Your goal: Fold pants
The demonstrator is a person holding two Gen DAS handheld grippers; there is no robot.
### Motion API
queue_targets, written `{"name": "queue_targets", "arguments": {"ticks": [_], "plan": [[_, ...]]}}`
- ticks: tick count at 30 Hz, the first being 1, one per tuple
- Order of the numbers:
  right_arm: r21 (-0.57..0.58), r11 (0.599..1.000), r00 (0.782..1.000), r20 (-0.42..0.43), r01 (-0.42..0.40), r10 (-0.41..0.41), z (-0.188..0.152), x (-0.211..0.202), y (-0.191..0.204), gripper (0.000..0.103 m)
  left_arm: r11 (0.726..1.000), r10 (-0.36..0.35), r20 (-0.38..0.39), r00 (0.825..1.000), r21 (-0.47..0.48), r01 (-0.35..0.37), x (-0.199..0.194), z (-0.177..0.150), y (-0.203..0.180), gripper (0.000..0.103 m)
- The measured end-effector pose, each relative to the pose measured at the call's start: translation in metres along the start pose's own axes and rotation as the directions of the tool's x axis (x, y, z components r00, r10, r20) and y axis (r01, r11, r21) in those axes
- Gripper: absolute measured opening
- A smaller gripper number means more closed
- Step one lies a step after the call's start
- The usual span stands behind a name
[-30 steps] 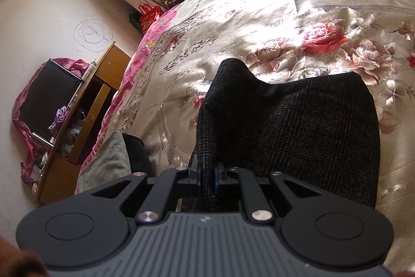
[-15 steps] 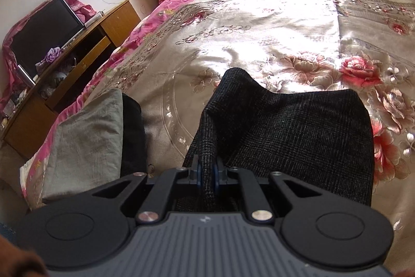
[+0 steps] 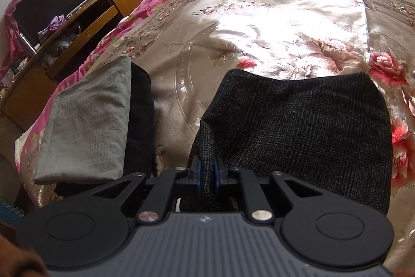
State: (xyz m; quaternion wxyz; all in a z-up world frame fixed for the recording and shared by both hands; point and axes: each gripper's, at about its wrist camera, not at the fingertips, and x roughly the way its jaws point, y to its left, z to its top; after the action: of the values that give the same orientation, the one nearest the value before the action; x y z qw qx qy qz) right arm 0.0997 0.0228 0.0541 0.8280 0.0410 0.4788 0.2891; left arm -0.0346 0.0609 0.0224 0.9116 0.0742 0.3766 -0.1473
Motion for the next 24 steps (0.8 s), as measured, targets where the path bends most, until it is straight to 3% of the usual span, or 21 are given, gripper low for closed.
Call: {"name": "queue_targets", "arguments": {"ticks": [1,3,5,10,12,16,18,21,24], "plan": [[0.004,1.0,1.0,-0.004,-0.017,0.017,0.001,0.003,0.002,0.012,1.0,0.0,0.0,1.0,0.0,0.0,0.001,0.0,-0.001,0.103],[-0.006,0.996,0.995,-0.031,-0.093,0.093,0.0,0.011,0.01,0.002,1.0,-0.008,0.006,1.0,-0.005,0.008,0.001,0.0,-0.001,0.103],[-0.035,0.996,0.996,-0.036,-0.078,0.077,-0.001,0.018,0.019,0.001,0.999,-0.032,0.015,0.999,-0.029,0.033,-0.002,0.0,0.006,0.103],[-0.009,0.986,0.982,0.09,-0.166,0.166,0.013,-0.021,0.01,0.007,0.999,-0.028,0.019,0.999,-0.024,0.028,-0.003,-0.002,0.005,0.103],[-0.011,0.991,0.98,0.149,-0.135,0.135,0.018,-0.048,-0.001,0.007,1.0,-0.017,0.016,1.0,-0.017,0.018,-0.004,-0.003,0.004,0.103],[-0.027,0.999,0.973,0.229,0.017,-0.011,0.005,-0.084,-0.038,0.007,0.996,0.034,0.025,0.999,-0.083,-0.032,-0.023,-0.009,0.015,0.103],[-0.016,0.998,0.972,0.227,0.065,-0.06,-0.01,-0.088,-0.056,0.007,0.985,0.087,0.028,0.996,-0.153,-0.081,-0.039,-0.013,0.026,0.103],[0.037,0.996,0.982,0.169,0.078,-0.083,-0.034,-0.081,-0.086,0.007,0.962,0.069,0.056,0.996,-0.267,-0.051,-0.062,-0.01,0.044,0.103],[0.106,0.992,0.981,0.175,0.072,-0.09,-0.045,-0.077,-0.11,0.007,0.967,0.062,0.104,0.993,-0.251,-0.034,-0.068,0.011,0.049,0.103]]}}
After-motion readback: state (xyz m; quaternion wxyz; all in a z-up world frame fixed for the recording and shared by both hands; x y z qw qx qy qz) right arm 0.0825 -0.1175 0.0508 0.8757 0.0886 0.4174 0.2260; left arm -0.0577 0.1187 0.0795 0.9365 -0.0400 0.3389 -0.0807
